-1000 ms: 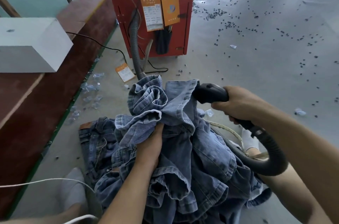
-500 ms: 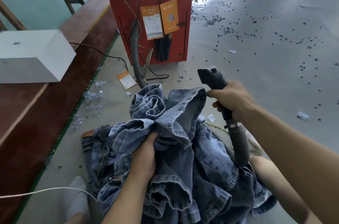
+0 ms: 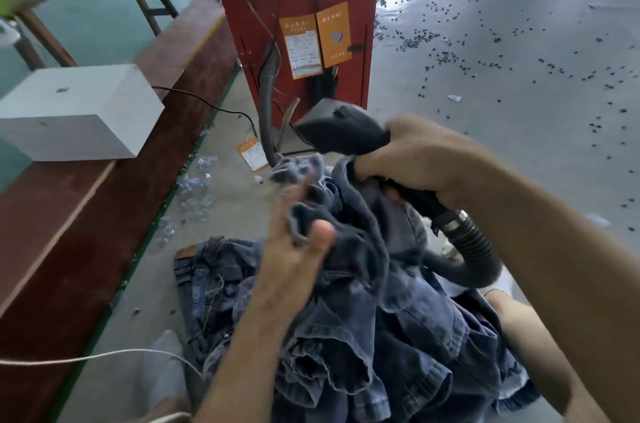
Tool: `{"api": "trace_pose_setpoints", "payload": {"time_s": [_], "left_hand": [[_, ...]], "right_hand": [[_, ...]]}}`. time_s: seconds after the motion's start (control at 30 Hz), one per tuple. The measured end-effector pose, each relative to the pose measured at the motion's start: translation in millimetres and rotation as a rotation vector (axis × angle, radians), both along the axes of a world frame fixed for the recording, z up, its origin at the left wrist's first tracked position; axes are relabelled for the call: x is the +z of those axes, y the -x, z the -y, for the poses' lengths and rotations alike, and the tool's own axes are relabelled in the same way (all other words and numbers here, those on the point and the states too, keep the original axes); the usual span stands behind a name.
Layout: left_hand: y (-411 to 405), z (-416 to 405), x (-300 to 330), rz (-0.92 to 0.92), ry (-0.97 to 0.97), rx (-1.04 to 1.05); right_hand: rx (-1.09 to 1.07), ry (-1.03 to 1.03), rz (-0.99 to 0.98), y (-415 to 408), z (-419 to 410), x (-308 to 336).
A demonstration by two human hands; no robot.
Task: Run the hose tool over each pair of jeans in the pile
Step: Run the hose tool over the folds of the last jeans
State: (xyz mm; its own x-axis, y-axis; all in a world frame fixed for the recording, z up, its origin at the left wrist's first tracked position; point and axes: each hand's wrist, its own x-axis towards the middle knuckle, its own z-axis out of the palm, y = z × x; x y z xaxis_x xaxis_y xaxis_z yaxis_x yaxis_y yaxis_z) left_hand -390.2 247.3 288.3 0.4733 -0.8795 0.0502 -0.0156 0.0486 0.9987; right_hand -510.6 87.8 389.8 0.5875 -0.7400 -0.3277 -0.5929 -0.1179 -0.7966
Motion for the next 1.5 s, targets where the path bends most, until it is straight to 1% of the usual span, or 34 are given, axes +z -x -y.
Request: {"api": "trace_pose_setpoints", "payload": {"time_s": [0.03, 0.1, 0.13, 0.17, 0.27, 0.3, 0.4, 0.43, 0.5, 0.57, 0.7, 0.77, 0.8, 0.9, 1.0, 1.1, 1.23, 1.3, 1.37, 1.43, 1.5], "left_hand": [[12, 2, 4, 0.073, 0.009, -0.074], [25, 11, 5, 0.188, -0.015, -0.038], [27, 11, 4, 0.218, -0.033, -0.010], [25, 12, 2, 0.199, -0.062, -0.010], [13, 5, -3, 0.038, -0.223, -0.025], [7, 3, -5, -0.076, -0.261, -0.046], [-4, 1, -7, -0.536, -0.305, -0.180], [-5, 1, -6, -0.621, -0.307, -0.207], [-8, 3, -8, -0.672, -0.316, -0.229], [-7, 5, -9, -0.679, -0.309, -0.217], [-4, 10, -10, -0.725, -0.270, -0.194], [-2, 13, -12, -0.700, -0.247, -0.170], [-1, 14, -11, -0.682, -0.241, -0.159], [5, 18, -11, -0.588, -0.227, -0.159], [11, 18, -11, -0.432, -0.224, -0.237], [11, 17, -14, -0.395, -0.201, -0.245], [9, 17, -18, -0.391, -0.202, -0.279], [10, 18, -20, -0.378, -0.192, -0.289], [11, 18, -21, -0.342, -0.186, -0.276], [15, 18, -23, -0.233, -0.217, -0.290], [22, 18, -26, -0.126, -0.281, -0.340]], "right_hand": [[0.044, 0.006, -0.056, -5, -7, -1], [0.136, 0.054, -0.165, -10, -13, -5], [0.168, 0.053, -0.186, -11, -12, -8], [0.177, 0.022, -0.183, -11, -8, -11], [0.138, -0.005, -0.177, 1, 10, -16], [0.132, 0.003, -0.172, 5, 15, -18], [0.131, -0.049, -0.144, 13, 23, -25], [0.136, -0.062, -0.149, 14, 22, -29], [0.143, -0.035, -0.153, 16, 18, -35], [0.100, 0.034, -0.102, 22, 13, -36], [0.070, 0.283, 0.050, 61, 4, -19], [0.074, 0.340, 0.087, 87, 2, -5], [0.091, 0.327, 0.071, 98, 1, 2], [0.189, 0.224, -0.047, 118, -1, 7], [0.305, 0.236, -0.141, 110, -7, 0], [0.305, 0.292, -0.066, 99, -6, -7], [0.136, 0.318, 0.115, 101, 2, -4], [0.160, 0.285, 0.091, 111, 5, -1], [0.288, 0.219, -0.002, 115, 1, 0], [0.364, 0.184, -0.033, 108, -6, -5], [0.324, 0.231, 0.020, 94, -9, -11]]}}
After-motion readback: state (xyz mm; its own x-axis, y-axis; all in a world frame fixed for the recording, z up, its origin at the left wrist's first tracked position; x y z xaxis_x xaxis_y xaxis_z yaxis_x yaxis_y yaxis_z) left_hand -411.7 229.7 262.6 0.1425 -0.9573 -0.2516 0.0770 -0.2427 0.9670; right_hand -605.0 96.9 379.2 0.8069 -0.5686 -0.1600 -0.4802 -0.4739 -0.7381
